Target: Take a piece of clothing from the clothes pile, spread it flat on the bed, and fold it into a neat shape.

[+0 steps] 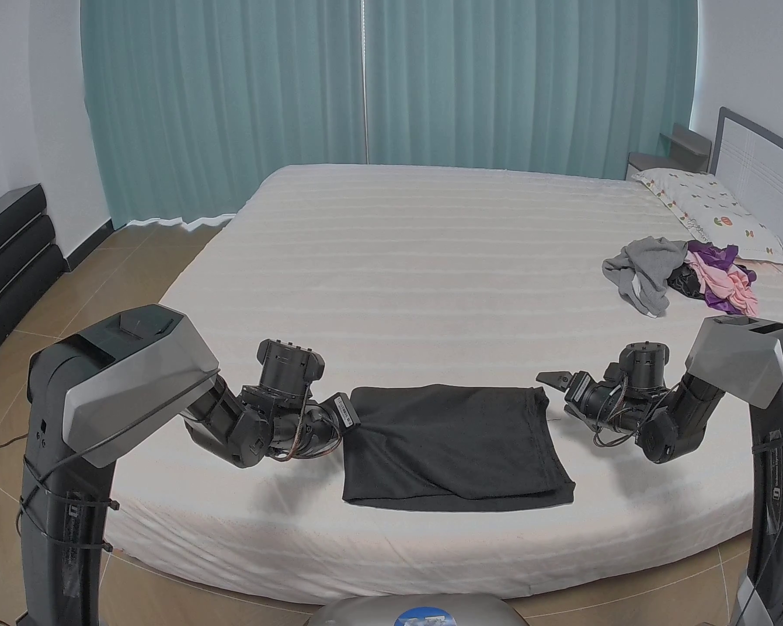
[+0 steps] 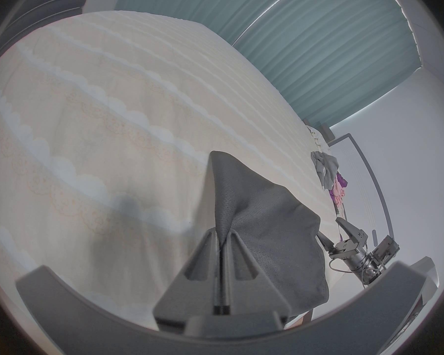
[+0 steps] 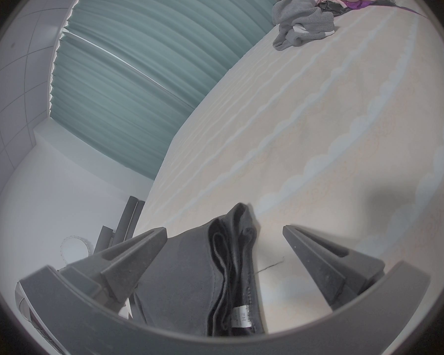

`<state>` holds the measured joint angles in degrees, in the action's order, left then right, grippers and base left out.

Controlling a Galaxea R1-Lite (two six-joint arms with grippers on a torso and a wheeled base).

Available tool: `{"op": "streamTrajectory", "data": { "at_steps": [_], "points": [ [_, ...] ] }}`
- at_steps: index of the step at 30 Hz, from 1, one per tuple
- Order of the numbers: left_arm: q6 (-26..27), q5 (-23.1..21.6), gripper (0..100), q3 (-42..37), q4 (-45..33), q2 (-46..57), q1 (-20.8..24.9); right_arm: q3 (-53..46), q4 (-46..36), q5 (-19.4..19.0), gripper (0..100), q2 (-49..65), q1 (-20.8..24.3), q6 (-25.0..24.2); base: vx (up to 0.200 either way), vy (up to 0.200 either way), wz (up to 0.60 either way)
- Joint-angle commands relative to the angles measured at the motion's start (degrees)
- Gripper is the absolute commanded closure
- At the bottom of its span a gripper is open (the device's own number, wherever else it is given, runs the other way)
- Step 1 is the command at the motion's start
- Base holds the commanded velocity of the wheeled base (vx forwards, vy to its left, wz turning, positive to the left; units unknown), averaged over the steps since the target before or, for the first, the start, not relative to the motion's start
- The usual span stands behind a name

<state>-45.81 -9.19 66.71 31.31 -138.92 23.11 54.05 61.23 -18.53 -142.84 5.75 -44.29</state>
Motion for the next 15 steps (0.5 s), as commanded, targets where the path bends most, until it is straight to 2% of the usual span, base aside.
{"op": "streamTrajectory", "data": {
  "at_steps": [1, 11, 13, 15],
  "points": [
    [0.02, -0.21, 0, -0.7, 0.25, 0.06, 0.09, 0.0, 0.03, -0.02, 0, 0.01, 0.05, -0.01, 0.0, 0.0, 0.0],
    [-0.24, -0.39, 0, -0.7, 0.51, 0.5, -0.17, 0.53, 0.03, -0.28, 0, 3.44, 1.37, -0.01, 0.0, 0.0, 0.0],
    [-1.12, -0.3, 0, -0.61, 0.6, 0.5, -0.35, 0.88, 0.03, -0.28, 0, 3.53, 2.33, -0.1, 0.0, 0.0, 0.0],
    [-4.81, -0.21, 0, -0.53, 2.8, 0.67, -0.61, 1.41, 0.11, -0.28, 0, 3.35, 4.18, 0.08, 0.0, 0.0, 0.0]
  ]
}}
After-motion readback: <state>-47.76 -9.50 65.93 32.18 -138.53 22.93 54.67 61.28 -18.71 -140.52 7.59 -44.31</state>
